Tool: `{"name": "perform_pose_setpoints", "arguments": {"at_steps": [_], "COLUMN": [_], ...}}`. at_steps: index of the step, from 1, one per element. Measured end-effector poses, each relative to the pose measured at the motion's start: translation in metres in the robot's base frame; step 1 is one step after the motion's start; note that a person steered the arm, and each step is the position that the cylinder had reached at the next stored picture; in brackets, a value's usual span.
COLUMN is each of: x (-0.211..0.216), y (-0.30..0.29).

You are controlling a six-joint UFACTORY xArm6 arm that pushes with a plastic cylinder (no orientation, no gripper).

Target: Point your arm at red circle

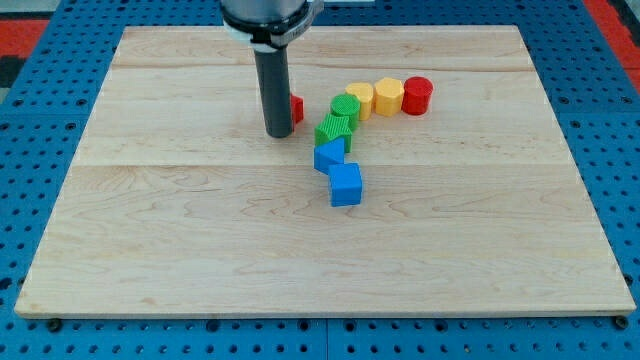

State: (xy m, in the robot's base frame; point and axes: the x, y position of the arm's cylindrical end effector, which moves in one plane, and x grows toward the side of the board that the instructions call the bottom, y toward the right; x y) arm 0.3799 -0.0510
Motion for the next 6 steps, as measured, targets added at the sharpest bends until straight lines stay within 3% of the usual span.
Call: {"name": "perform_pose_setpoints", "arguments": {"at_steps": [4, 6], "x": [-0.113, -0.096], "y": [0.061, 0.203]}}
